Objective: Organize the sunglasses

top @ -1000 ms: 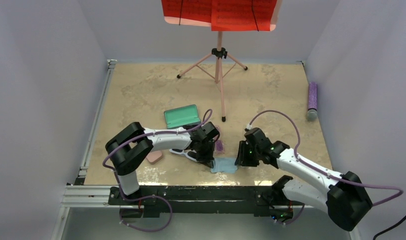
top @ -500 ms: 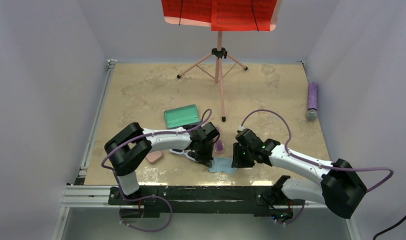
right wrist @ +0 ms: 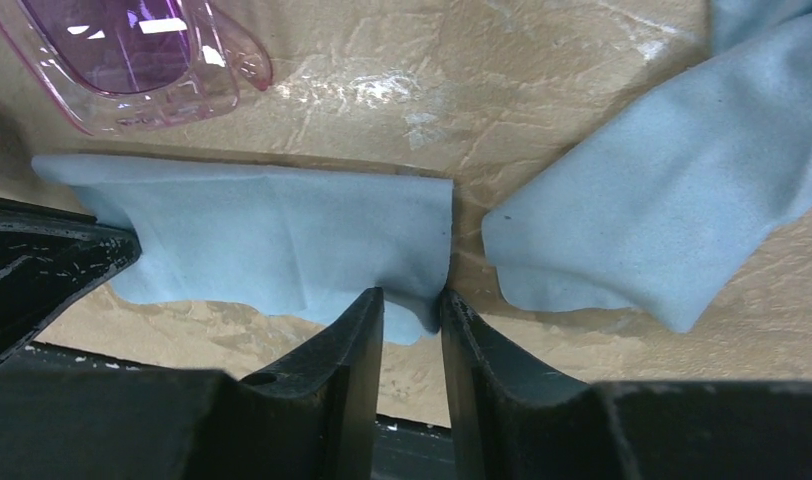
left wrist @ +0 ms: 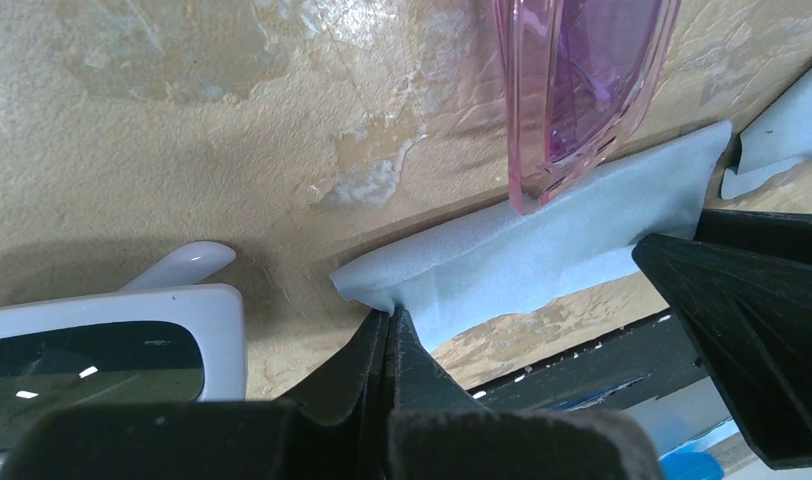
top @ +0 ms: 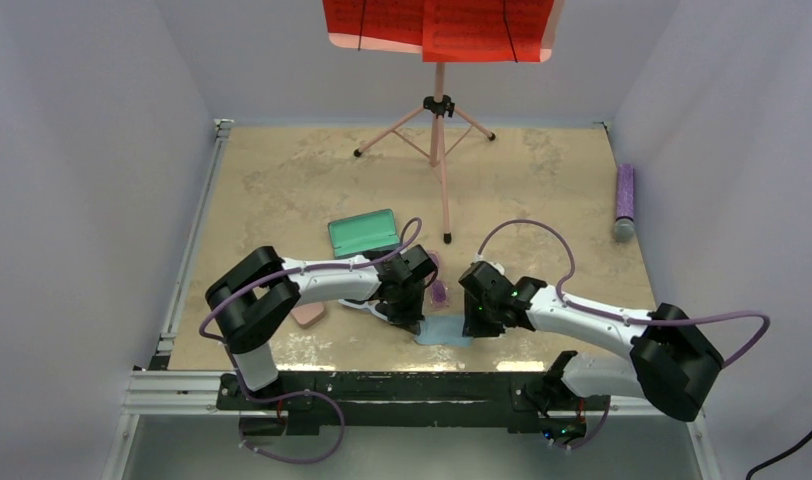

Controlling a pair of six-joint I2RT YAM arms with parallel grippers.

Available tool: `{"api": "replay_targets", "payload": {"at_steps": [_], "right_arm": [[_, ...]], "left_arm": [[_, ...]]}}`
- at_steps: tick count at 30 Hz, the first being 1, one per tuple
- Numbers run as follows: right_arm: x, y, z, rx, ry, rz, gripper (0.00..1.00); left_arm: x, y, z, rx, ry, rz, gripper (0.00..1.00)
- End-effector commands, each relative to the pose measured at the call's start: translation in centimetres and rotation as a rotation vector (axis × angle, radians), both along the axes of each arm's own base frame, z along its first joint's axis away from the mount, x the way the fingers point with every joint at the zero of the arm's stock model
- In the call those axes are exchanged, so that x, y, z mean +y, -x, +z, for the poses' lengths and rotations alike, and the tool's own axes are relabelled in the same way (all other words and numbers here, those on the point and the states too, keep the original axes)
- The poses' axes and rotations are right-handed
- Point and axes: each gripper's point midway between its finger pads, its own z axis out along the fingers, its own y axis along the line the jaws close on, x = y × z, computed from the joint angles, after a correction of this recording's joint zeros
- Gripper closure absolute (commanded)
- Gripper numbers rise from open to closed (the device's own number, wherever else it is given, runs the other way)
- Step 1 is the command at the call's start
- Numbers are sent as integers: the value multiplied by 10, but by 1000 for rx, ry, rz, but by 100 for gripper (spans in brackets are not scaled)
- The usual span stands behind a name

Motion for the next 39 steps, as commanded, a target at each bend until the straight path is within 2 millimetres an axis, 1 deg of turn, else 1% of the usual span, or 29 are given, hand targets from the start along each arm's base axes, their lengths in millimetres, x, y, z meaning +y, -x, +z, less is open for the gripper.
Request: {"api": "replay_targets", "payload": {"at_steps": [1,6,9,10,13,16,18,20,22,26,30,33,37,38,39], "right_arm": [[4,-5,4,-18,25,-49,71],[-2,-1,-2,-3,75,-83,80],[-3,-1,-2,-14,93,-93,88],[-3,-2,-1,-22,95,-91,92],[1,-6,5,-55,78,-74,100],[12,-10,15,-106,-2,-28,100],[25,-17,28,-170,-82,19,100],[33,-24,44,-238,-135,65,100],[37,-30,58,-298,-165,96,100],[42,-42,79,-366,-164,129,100],[53,-57,101,-427,-168,153,100],[63,-76,124,-498,-153,163,100],[87,-106,157,-571,-149,177,100],[97,-115,167,-584,-154,177,100],[103,-123,172,-588,-156,181,100]], "left_arm": [[44,5,-26,-14,-186,25,100],[43,5,-26,-13,-179,27,100],[41,3,-23,-21,-167,29,100],[39,2,-21,-26,-159,28,100],[35,-1,-14,-44,-140,25,100],[27,-5,-4,-64,-101,14,100],[23,-8,4,-83,-77,7,100],[21,-13,14,-110,-66,7,100],[20,-18,25,-139,-59,6,100],[27,-31,44,-205,-76,23,100],[39,-50,66,-256,-66,59,100],[57,-67,80,-301,-83,95,100],[74,-89,99,-357,-100,129,100],[78,-93,103,-370,-107,138,100],[82,-97,107,-384,-116,144,100]]}}
